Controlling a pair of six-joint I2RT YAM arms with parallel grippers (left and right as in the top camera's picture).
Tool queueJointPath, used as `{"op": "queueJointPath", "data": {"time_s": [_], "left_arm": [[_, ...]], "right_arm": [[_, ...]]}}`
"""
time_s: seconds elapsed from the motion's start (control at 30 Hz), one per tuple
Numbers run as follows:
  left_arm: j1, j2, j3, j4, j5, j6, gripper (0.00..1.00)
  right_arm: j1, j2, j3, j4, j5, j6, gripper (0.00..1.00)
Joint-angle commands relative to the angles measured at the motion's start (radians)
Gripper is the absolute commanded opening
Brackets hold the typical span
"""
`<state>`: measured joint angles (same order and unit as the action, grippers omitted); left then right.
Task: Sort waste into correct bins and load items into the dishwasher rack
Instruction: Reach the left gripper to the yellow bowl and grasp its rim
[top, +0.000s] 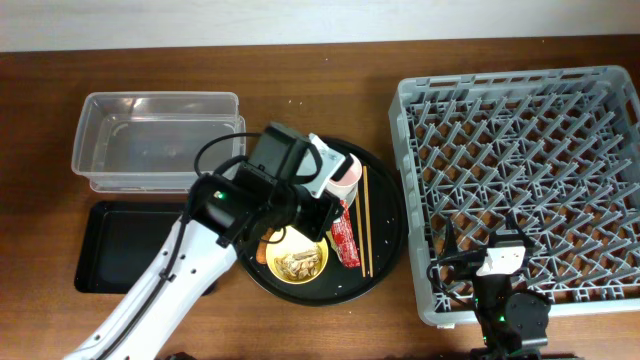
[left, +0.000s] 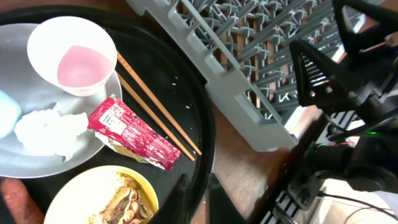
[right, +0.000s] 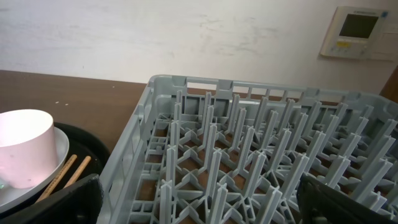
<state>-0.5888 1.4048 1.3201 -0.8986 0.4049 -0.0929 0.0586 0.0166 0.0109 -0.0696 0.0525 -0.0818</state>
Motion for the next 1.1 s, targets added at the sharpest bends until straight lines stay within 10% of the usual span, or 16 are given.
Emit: {"op": "queueJointPath", "data": {"time_s": [0.0,0.4,0.57,1.07], "left_arm": [[-0.009,0.003,0.005,-0.005,-0.061,0.015,0.34],[-0.035,0.130,-0.147,0.007,-0.176,-0.208,0.25],[-0.141,0.219,-0.158,0.016,-0.441,-0.393,0.25],[-0.211,0.370,-0.159,0.061,-0.560,-0.452,0.26]], "right_arm": [[-0.007,-0.004,-0.005,-0.006,0.008,0.007,0.98],[-0.007,-0.004,-0.005,-0.006,0.008,0.007,0.98],[-0.007,-0.004,-0.005,-0.006,0.008,0.007,0.98],[-0.007,-0.004,-0.005,-0.006,0.008,0.007,0.98]]}}
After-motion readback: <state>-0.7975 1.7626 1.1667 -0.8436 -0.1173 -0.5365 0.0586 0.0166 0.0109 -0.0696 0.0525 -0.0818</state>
